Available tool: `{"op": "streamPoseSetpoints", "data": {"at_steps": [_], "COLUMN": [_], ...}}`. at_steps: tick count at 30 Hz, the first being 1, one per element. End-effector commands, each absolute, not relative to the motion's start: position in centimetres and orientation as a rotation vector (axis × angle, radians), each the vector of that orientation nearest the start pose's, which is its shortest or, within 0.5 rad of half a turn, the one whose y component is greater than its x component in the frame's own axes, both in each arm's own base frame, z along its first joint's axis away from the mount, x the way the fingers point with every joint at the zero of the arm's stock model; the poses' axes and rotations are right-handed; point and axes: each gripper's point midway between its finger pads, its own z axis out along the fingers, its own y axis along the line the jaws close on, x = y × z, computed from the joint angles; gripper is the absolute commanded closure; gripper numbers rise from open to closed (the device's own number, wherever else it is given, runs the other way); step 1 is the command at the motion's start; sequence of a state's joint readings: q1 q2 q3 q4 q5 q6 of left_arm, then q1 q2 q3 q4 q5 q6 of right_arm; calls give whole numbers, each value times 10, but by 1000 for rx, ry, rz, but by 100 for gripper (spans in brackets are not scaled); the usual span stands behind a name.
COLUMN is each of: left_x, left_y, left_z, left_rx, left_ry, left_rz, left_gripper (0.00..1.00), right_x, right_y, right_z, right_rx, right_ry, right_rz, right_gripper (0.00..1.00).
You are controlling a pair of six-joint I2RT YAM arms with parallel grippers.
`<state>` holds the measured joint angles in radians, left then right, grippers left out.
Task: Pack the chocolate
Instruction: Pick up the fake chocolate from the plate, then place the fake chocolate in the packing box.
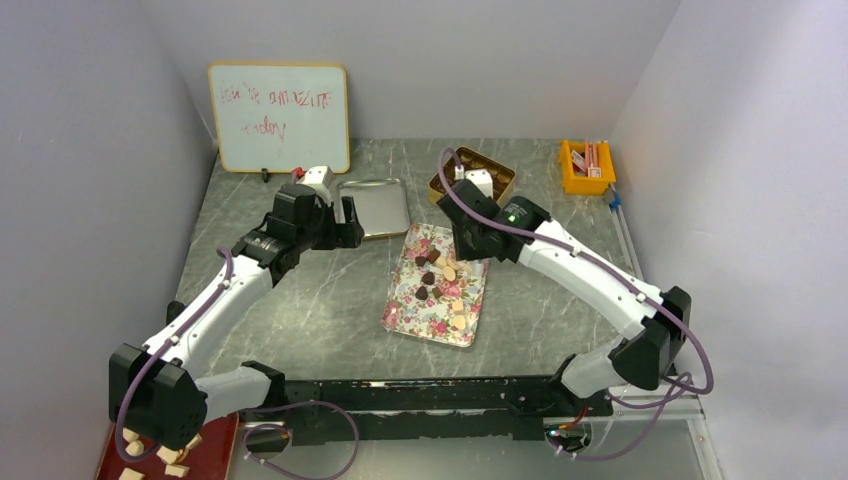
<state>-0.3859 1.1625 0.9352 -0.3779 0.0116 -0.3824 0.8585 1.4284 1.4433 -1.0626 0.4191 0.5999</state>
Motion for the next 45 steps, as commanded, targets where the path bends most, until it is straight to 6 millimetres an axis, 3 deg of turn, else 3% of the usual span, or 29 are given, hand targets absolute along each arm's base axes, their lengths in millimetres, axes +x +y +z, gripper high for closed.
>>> {"op": "streamPoseSetpoints", "data": {"at_steps": [1, 13, 23, 35, 45], "left_x": [325, 324, 320, 320, 323], "left_y": [-154, -151, -149, -148, -149], "left_z": [203, 205, 204, 204, 204], "left_rx": [25, 30, 33, 32, 32], "left_ry": [2149, 2145, 2150, 2152, 2157], "left_rz": [-475, -460, -457, -444, -442], "left_gripper": [0, 0, 0, 0, 0], "right_x": [289, 376, 425, 468, 487], "right_y": [193, 168, 150, 131, 124], "right_z": [236, 242, 226, 216, 205], "right_rx": [-100, -3, 57, 94, 97], "right_ry": [2379, 2316, 2324, 2320, 2346], "right_rz": [36, -2, -35, -45, -52], "right_gripper": [100, 100, 100, 100, 100]}}
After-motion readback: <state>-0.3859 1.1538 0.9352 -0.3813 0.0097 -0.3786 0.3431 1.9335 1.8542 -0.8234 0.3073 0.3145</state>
